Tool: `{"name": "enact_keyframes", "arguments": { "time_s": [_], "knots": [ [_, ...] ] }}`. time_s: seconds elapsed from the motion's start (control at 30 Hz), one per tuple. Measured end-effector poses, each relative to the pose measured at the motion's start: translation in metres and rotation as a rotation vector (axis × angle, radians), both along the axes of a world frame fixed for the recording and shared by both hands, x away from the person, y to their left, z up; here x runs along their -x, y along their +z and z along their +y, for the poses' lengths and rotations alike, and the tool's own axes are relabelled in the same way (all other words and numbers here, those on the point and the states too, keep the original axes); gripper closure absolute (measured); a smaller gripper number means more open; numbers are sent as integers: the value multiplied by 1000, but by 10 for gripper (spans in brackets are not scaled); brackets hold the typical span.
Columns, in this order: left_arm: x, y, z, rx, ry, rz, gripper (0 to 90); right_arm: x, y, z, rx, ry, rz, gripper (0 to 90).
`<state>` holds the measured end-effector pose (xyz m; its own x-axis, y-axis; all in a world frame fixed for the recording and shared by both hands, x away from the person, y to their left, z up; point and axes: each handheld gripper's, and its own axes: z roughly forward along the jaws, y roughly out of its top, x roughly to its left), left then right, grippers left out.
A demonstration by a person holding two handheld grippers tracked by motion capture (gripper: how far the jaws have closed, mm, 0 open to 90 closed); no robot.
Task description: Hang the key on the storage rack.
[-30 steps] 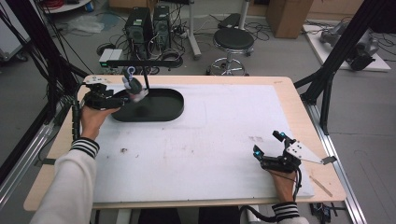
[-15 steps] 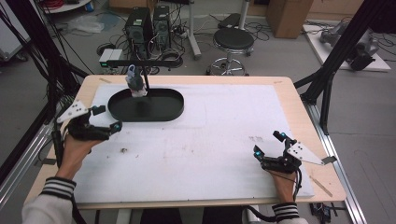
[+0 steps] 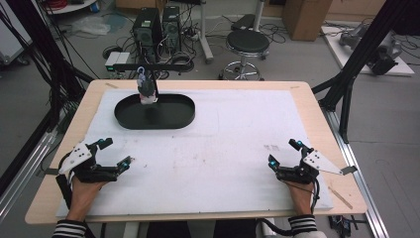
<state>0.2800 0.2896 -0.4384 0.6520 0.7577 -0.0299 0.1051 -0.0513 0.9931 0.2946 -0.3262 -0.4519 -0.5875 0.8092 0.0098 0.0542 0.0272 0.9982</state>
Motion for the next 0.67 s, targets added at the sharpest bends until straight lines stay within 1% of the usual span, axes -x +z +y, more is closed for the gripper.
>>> {"name": "enact_keyframes", "arguments": {
  "time_s": [0.03,0.1,0.13,0.17,0.2,0.23,0.27,0.37,0.43,0.5,0.6,0.67],
  "knots": [
    [1,-1,0,-5,1,-4,17,0,0,0,0,0,0,4],
    [6,-5,2,-20,26,-9,17,0,0,0,2,1,-1,4],
    [7,-8,2,-8,31,-8,17,0,0,0,1,1,1,4],
    [8,-11,3,-6,32,-4,17,0,0,0,1,0,1,4],
    [11,-11,3,-1,47,-27,17,0,0,0,2,1,1,4],
    [12,-11,3,8,44,-42,17,0,0,0,2,1,0,4],
    [12,-12,3,4,39,-39,17,0,0,0,2,0,1,4],
    [14,-12,1,-9,57,-49,17,-1,0,0,1,0,-4,4],
    [14,-12,1,-16,58,-49,17,-1,0,0,0,-1,-3,4],
    [14,-13,1,-6,60,-51,17,-1,0,0,1,1,-4,4],
    [13,-13,1,-4,64,-46,17,-1,0,0,4,4,-8,4],
    [14,-13,2,-1,69,-49,17,0,0,0,5,4,-3,4]
  ]
}}
